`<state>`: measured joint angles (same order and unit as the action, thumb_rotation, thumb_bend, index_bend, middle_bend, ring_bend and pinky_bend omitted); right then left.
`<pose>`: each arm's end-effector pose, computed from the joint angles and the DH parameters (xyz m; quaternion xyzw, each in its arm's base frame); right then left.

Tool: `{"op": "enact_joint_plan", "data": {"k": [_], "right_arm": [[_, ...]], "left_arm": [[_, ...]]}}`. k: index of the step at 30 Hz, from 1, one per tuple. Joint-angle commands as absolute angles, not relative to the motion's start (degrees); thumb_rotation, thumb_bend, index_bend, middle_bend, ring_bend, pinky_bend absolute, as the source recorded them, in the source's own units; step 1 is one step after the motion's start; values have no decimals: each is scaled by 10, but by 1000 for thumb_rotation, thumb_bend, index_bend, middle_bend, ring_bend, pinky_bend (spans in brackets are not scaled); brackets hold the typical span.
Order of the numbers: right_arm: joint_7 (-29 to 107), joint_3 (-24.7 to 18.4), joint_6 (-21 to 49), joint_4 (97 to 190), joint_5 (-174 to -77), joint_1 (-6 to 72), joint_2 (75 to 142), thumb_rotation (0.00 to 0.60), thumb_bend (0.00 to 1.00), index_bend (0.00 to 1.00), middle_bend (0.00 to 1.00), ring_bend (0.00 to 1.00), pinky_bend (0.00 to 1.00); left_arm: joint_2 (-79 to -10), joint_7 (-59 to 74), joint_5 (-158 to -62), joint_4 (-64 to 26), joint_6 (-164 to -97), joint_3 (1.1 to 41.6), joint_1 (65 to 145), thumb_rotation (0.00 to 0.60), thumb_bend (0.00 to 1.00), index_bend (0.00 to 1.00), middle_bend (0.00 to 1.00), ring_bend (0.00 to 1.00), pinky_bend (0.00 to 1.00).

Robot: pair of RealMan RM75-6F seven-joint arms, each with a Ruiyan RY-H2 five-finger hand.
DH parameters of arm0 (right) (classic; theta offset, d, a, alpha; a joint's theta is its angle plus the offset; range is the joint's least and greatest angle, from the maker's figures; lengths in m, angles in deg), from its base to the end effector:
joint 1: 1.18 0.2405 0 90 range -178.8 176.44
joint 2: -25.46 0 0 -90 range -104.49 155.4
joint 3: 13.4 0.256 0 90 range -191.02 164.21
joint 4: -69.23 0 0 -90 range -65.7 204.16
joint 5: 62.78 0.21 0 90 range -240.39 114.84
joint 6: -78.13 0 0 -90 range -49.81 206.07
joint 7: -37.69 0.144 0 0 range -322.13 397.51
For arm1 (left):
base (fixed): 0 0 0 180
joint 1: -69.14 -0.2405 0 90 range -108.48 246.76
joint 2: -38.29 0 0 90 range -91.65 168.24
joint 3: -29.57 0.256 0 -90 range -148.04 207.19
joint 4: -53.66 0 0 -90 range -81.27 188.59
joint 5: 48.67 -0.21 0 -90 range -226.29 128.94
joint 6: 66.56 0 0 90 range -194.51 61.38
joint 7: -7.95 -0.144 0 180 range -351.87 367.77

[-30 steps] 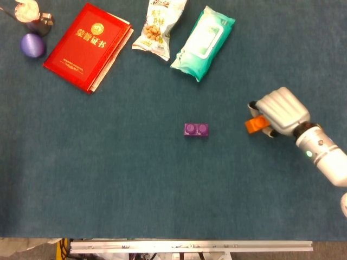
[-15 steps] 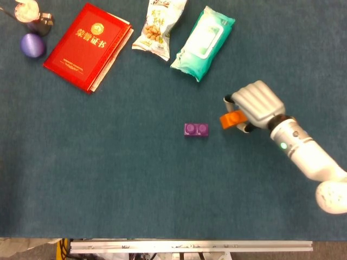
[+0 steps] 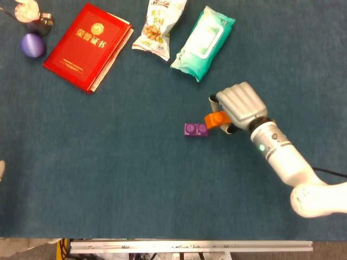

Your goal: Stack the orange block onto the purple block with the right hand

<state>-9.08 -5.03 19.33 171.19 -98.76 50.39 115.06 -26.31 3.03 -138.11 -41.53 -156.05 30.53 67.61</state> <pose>-0.0941 -0.3038 -0.0428 0.7944 -0.3899 0.2577 0.3879 -0.3102 0.1322 0.1504 -0.5938 -0.3968 -0.3616 0.5993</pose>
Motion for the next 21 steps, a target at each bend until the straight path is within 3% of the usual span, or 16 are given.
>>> {"op": "enact_joint_plan", "data": {"k": [1,21], "right_arm": [[-111,-49,150,1737,-957,511,1166,600,205,641,906,921,995],[-136,-25,73,1756,-877,537,1227,600,205,645,906,926,1000]], "left_arm": [[-263,31,-1385,-415,-1558,306,679,600,292,284,263,200,100],[-262,44,-1394,-408,-1550,313,684,600,292,284,263,200,100]]}}
